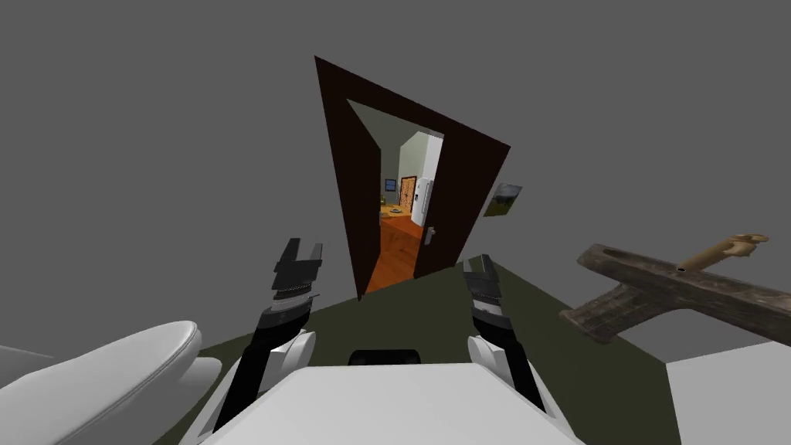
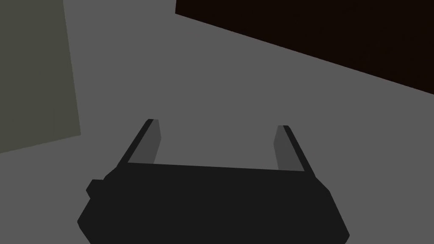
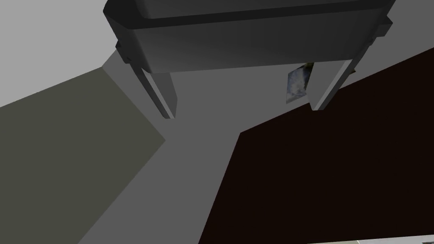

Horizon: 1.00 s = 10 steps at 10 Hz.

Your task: Push the door open

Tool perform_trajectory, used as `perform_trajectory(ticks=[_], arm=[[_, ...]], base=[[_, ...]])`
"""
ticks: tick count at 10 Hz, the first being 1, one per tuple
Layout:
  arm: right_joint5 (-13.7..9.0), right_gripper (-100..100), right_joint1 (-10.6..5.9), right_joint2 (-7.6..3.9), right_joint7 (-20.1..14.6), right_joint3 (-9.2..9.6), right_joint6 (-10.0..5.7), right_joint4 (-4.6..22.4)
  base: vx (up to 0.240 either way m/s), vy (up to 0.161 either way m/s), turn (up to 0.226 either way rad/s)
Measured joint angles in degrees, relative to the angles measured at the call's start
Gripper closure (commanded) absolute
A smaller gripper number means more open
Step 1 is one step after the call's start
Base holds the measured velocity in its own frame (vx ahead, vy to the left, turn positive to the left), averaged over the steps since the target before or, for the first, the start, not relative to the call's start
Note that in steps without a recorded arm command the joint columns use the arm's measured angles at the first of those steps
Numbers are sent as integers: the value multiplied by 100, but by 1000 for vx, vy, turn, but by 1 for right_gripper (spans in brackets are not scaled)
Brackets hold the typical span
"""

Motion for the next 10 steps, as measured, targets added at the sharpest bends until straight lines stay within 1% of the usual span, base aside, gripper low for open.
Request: perform_trajectory(ticks=[1, 2, 3, 4, 5, 6, 7, 8, 9, 10], arm=[[-87, -100, 5, -37, 31, -89, 29, 92], [-159, -100, -18, -69, 56, -167, 59, 183], [-232, -100, -11, -87, 96, -230, 35, 340], [-317, -100, -64, -108, 154, -310, 7, 557], [-402, -100, -59, -133, 193, -397, 62, 597], [-513, -100, -34, -185, 210, -514, 121, 665], [-581, -100, -75, -209, 243, -585, 120, 823], [-665, -100, -86, -225, 291, -662, 110, 975], [-747, -100, -76, -262, 315, -744, 99, 1096], [-856, -100, -73, -327, 323, -857, 77, 1269]], base=[[21, -129, 263], [31, -136, 435], [12, -154, 382], [16, -143, 263], [3, -148, 305], [2, -151, 314], [2, -164, 365], [-13, -156, 262], [0, -149, 308], [-4, -139, 253]])
